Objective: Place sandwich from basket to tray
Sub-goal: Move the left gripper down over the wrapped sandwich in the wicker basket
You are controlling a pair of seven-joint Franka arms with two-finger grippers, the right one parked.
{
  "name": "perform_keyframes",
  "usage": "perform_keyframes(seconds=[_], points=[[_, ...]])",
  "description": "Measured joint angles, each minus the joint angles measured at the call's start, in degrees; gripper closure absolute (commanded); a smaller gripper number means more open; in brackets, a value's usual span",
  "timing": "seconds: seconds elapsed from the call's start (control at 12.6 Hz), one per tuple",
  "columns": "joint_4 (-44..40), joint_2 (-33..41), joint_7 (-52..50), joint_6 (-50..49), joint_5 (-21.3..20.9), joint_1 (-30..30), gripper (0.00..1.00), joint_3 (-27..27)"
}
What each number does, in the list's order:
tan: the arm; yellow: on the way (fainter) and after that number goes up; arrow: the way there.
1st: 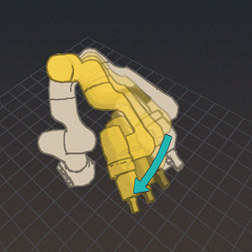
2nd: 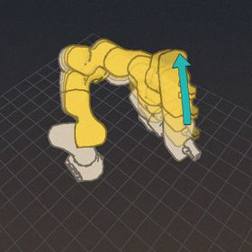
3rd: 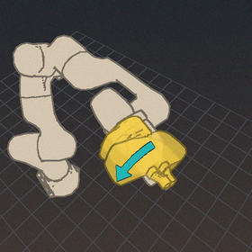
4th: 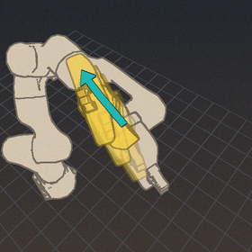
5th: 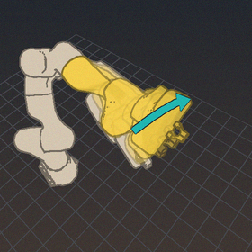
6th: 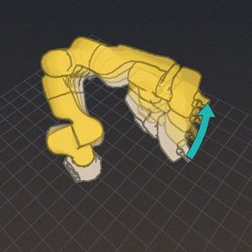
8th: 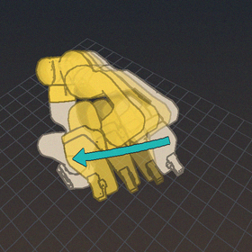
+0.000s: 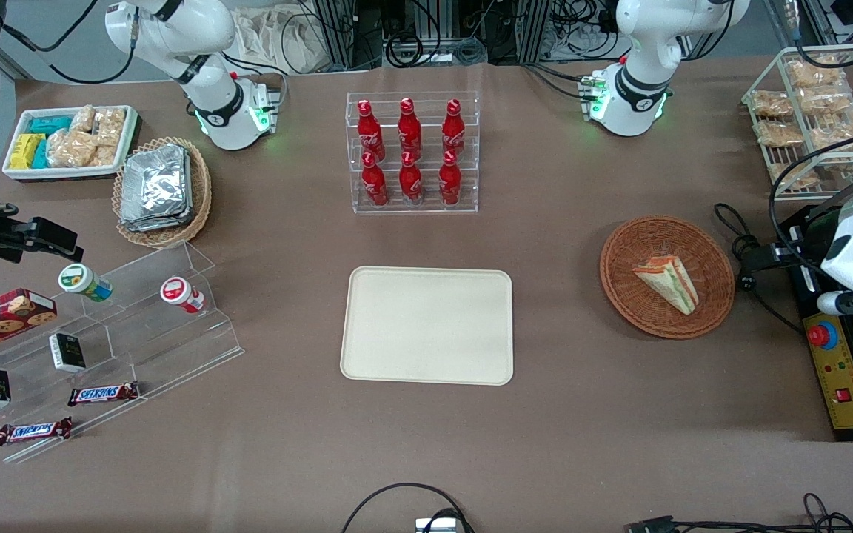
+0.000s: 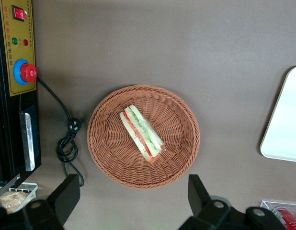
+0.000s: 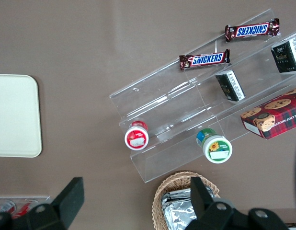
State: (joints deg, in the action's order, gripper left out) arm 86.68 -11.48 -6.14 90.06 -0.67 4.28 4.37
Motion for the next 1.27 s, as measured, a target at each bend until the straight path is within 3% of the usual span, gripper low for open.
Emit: perform_keyframes(seconds=[0.48, 0.63, 1.03, 1.27], points=[[-1.0, -0.5, -2.2, -0.1, 0.0, -0.1, 0.0, 0.1], [-0.5, -1.5, -10.3, -0.6, 0.0, -0.2, 0.0, 0.1], [6.9, -2.4, -19.2, 4.7, 0.4, -0.3, 0.0, 0.5], [16.2, -1.1, -29.3, 14.6, 1.8, -0.3, 0.0, 0.5]])
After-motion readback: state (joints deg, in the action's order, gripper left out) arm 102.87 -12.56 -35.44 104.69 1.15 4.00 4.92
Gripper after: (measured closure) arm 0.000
